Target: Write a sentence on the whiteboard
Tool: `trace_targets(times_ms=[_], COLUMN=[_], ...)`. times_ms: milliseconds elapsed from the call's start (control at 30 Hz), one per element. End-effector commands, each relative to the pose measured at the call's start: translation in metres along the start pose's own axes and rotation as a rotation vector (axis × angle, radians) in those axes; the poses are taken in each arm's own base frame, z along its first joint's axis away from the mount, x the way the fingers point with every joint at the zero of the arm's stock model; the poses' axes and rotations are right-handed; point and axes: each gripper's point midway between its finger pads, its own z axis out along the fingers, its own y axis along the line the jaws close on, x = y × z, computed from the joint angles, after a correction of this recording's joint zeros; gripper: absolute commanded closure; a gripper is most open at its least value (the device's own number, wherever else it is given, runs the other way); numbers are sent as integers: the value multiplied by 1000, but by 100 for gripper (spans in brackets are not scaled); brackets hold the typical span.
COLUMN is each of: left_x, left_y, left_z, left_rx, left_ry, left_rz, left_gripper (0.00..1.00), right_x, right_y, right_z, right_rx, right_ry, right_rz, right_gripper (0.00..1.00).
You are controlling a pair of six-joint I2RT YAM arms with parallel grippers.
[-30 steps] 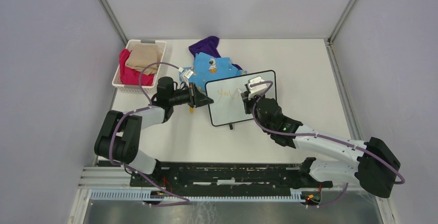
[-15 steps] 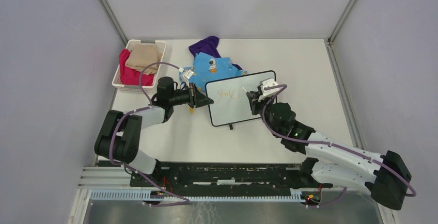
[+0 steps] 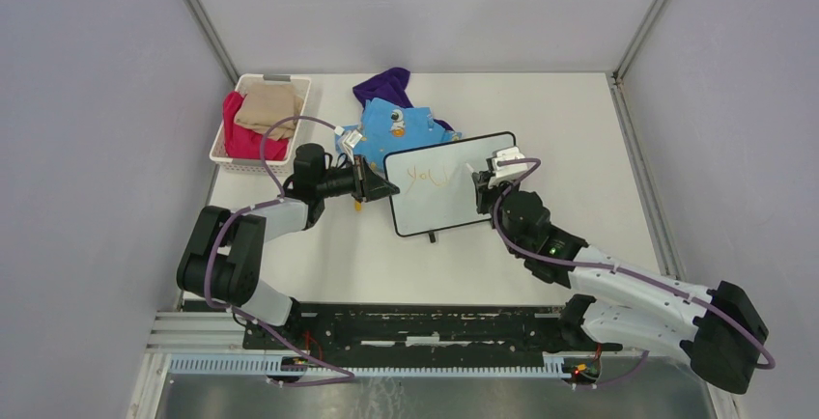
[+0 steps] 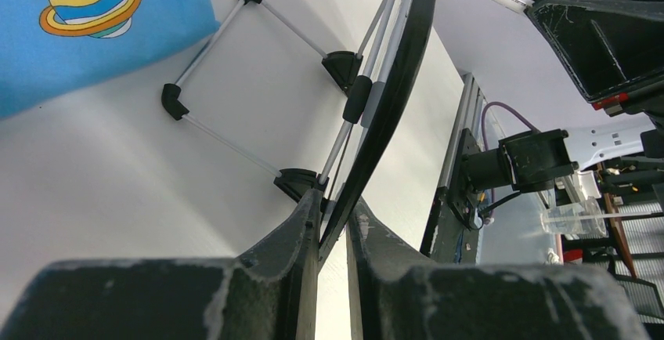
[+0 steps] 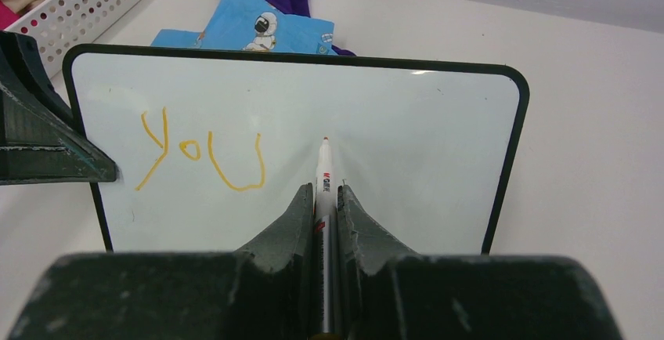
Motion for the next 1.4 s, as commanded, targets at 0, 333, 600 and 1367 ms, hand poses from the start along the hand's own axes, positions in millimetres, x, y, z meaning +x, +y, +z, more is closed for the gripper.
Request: trace_targets(times_ms=[0, 333, 600, 1367], left_x=[-2, -2, -1, 1], left_y=[-2, -2, -3, -1], left_z=[3, 3, 3, 4], left_rx=[11, 15, 16, 9], left_ry=[11, 14, 16, 28], left_rz=[19, 19, 21, 18], left_gripper=[98, 98, 98, 98], right_x=[-15, -15, -16, 36], right_y=[-4, -4, 4, -6], right_z=[4, 12, 19, 4], right_rx=[32, 42, 15, -1], right_ry=[-46, -37, -32, 80], right_rz=[41, 27, 16, -34], right_gripper=[100, 100, 100, 100])
